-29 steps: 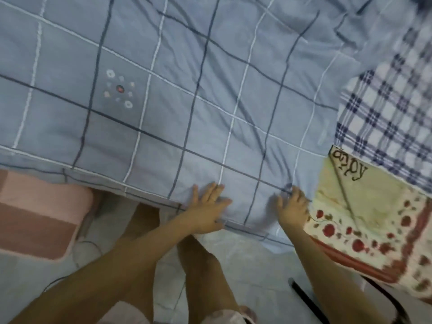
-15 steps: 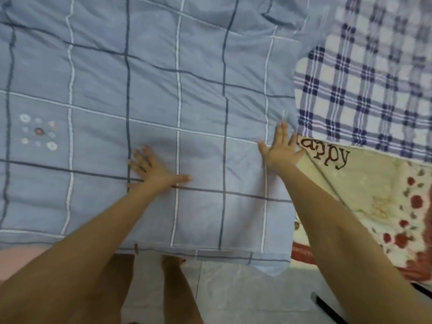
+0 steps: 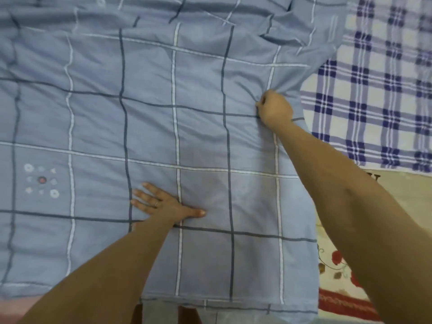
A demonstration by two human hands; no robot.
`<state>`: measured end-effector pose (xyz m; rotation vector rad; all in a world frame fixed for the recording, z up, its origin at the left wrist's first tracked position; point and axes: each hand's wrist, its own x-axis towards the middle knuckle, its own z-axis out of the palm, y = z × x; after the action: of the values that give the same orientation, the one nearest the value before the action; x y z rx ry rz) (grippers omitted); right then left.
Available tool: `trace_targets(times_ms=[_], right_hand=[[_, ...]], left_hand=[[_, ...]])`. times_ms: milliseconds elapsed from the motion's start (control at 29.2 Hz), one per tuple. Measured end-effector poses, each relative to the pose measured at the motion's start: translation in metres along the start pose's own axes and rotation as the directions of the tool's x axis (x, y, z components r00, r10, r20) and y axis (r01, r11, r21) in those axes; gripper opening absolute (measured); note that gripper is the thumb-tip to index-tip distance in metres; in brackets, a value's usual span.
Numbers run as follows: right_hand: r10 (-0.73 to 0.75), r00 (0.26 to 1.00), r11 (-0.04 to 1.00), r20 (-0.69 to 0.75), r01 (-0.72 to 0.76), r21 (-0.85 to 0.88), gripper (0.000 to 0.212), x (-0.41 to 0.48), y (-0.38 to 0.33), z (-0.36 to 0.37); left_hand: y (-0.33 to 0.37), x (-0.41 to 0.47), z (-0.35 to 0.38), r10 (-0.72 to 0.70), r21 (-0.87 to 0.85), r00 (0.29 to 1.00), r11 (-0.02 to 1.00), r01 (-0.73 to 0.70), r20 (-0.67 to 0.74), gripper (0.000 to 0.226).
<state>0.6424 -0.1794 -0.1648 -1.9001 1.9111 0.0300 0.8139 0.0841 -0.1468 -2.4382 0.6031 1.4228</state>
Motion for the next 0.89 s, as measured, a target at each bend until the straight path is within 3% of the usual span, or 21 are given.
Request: trace_targets(times_ms=[137, 274, 343, 377, 411, 446, 480, 514, 548, 583, 617, 651, 686, 720, 754, 788, 823, 857, 891], right_hand=[[0.054, 0.98, 0.998, -0.19, -0.049, 0.027, 0.02, 0.007, 0.007, -0.016], [0.124, 0.986, 0.991, -0.113, -0.118, 0.063, 0.01, 0.012, 0.017, -0.021], [0.167, 0.966, 0.984, -0.196, -0.151, 0.09, 0.024, 0.001, 0.009, -0.017], [0.069, 0.951, 0.998, -0.302, -0.062, 0.031, 0.034, -0.009, 0.002, -0.011], [-0.13, 0.928, 0.991, -0.35, 0.118, -0.055, 0.043, -0.023, -0.006, -0.001], [-0.419, 0.858, 0.908, -0.296, 0.401, -0.124, 0.05, -0.042, -0.014, 0.012], [-0.723, 0.679, 0.689, -0.127, 0.699, -0.19, 0.054, -0.063, -0.018, 0.029], [-0.916, 0.393, 0.365, 0.085, 0.901, -0.236, 0.056, -0.081, -0.015, 0.046], [-0.947, 0.158, 0.091, 0.28, 0.967, -0.237, 0.056, -0.091, -0.003, 0.055], [-0.909, 0.075, -0.033, 0.41, 0.968, -0.249, 0.056, -0.092, 0.016, 0.057], [-0.872, 0.141, -0.014, 0.469, 0.95, -0.312, 0.056, -0.087, 0.037, 0.051], [-0.836, 0.329, 0.14, 0.44, 0.902, -0.408, 0.058, -0.075, 0.058, 0.042], [-0.727, 0.596, 0.406, 0.341, 0.774, -0.485, 0.06, -0.062, 0.078, 0.028], [-0.498, 0.843, 0.673, 0.206, 0.525, -0.52, 0.062, -0.051, 0.096, 0.014], [-0.18, 0.98, 0.86, 0.083, 0.198, -0.47, 0.063, -0.043, 0.107, -0.001], [0.098, 0.995, 0.926, 0.022, -0.083, -0.368, 0.063, -0.04, 0.107, -0.014], [0.246, 0.969, 0.926, -0.021, -0.242, -0.291, 0.062, -0.041, 0.098, -0.019], [0.274, 0.958, 0.921, -0.08, -0.286, -0.263, 0.062, -0.045, 0.084, -0.019], [0.21, 0.966, 0.931, -0.149, -0.244, -0.272, 0.062, -0.054, 0.067, -0.012]], left_hand=[[0.003, 0.003, -0.005, -0.008, -0.004, 0.999, 1.0, 0.008, 0.043, 0.171], [0.004, 0.003, -0.008, -0.018, 0.0, 0.998, 1.0, 0.018, 0.062, 0.171], [0.005, 0.004, -0.009, -0.02, 0.005, 0.997, 1.0, 0.019, 0.069, 0.17], [0.005, 0.004, -0.009, -0.024, 0.012, 0.997, 1.0, 0.023, 0.068, 0.17], [0.005, 0.004, -0.01, -0.031, 0.019, 0.997, 0.999, 0.03, 0.066, 0.17], [0.005, 0.004, -0.01, -0.039, 0.028, 0.997, 0.999, 0.037, 0.065, 0.17], [0.006, 0.004, -0.01, -0.044, 0.037, 0.997, 0.998, 0.041, 0.064, 0.171], [0.006, 0.004, -0.009, -0.048, 0.04, 0.997, 0.998, 0.045, 0.061, 0.17], [0.006, 0.005, -0.009, -0.045, 0.038, 0.998, 0.998, 0.043, 0.054, 0.17], [0.005, 0.005, -0.008, -0.035, 0.032, 0.998, 0.999, 0.034, 0.047, 0.17], [0.004, 0.005, -0.007, -0.021, 0.028, 0.999, 0.999, 0.02, 0.045, 0.17], [0.004, 0.006, -0.006, -0.007, 0.028, 0.999, 1.0, 0.006, 0.043, 0.17], [0.003, 0.006, -0.006, 0.0, 0.031, 0.999, 1.0, -0.001, 0.036, 0.17], [0.002, 0.007, -0.006, 0.002, 0.039, 1.0, 0.999, -0.003, 0.029, 0.169], [0.002, 0.007, -0.006, 0.002, 0.045, 1.0, 0.999, -0.003, 0.027, 0.169], [0.002, 0.007, -0.005, 0.002, 0.046, 1.0, 0.999, -0.003, 0.027, 0.169], [0.002, 0.007, -0.006, 0.005, 0.045, 1.0, 0.999, -0.006, 0.024, 0.169], [0.002, 0.006, -0.006, 0.012, 0.045, 1.0, 0.999, -0.013, 0.015, 0.169], [0.001, 0.005, -0.005, 0.018, 0.048, 1.0, 0.999, -0.018, 0.0, 0.169]])
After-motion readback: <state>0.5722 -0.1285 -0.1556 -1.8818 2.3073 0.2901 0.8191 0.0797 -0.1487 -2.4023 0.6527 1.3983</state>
